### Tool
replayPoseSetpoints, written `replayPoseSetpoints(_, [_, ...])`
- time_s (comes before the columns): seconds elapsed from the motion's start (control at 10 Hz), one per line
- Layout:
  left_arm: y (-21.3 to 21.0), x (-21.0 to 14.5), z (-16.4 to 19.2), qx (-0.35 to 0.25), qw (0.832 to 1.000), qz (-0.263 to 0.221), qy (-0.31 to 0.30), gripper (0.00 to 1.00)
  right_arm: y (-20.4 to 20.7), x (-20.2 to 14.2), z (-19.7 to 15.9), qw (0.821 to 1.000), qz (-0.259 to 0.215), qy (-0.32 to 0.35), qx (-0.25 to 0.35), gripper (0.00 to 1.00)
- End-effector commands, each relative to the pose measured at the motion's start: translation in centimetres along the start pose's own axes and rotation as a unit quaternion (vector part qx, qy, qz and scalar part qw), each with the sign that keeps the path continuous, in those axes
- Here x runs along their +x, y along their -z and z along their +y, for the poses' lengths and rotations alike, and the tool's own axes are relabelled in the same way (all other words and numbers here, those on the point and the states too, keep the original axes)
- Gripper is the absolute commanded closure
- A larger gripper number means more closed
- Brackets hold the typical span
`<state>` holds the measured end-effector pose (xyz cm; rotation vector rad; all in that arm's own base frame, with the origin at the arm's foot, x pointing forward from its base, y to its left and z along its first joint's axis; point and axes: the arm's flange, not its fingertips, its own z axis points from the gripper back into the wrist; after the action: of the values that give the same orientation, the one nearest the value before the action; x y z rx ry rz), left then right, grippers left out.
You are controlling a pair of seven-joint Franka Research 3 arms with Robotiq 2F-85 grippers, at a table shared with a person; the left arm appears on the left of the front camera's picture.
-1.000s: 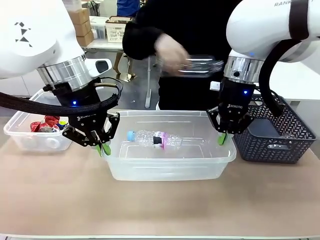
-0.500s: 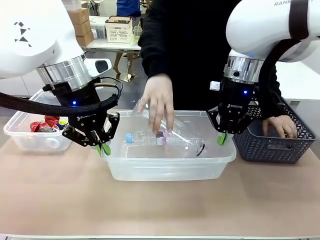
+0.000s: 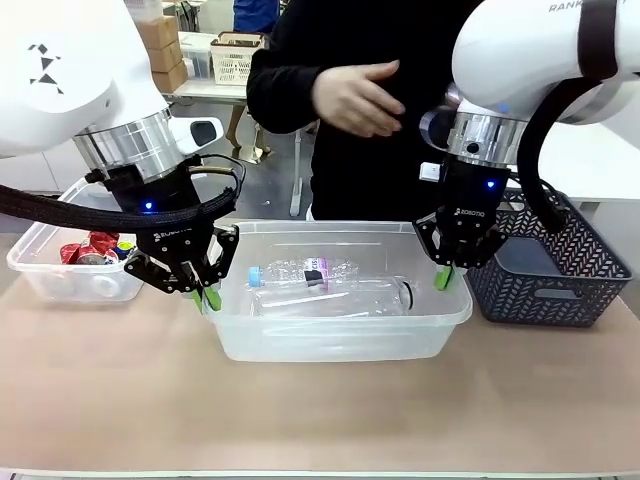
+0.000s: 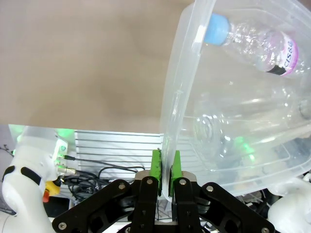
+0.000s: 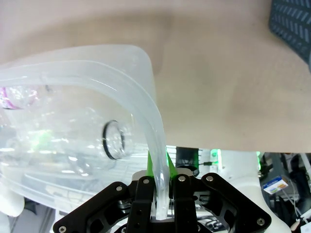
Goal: Sort the waste into each basket.
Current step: Offer the picked Organizing box to the human.
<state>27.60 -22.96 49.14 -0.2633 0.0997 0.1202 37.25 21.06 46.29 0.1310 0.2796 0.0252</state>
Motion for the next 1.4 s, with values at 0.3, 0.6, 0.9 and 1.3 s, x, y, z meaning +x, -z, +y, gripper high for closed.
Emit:
replayPoseSetpoints(0.3, [-0.08,-0.14,0.26,-0.003,1.0,0.0,-0.005,1.0,-0.38,-0.11,-0.22,1.0,0.0,-0.005,0.001,1.0])
replayPoseSetpoints(0.6, [-0.08,-0.14,0.26,-0.003,1.0,0.0,-0.005,1.0,-0.38,-0.11,-0.22,1.0,0.0,-0.005,0.001,1.0])
replayPoseSetpoints(0.9, [-0.08,-0.14,0.26,-0.003,1.0,0.0,-0.005,1.0,-0.38,-0.11,-0.22,1.0,0.0,-0.005,0.001,1.0])
replayPoseSetpoints(1.3, [-0.08,-0.14,0.26,-0.003,1.0,0.0,-0.005,1.0,-0.38,-0.11,-0.22,1.0,0.0,-0.005,0.001,1.0])
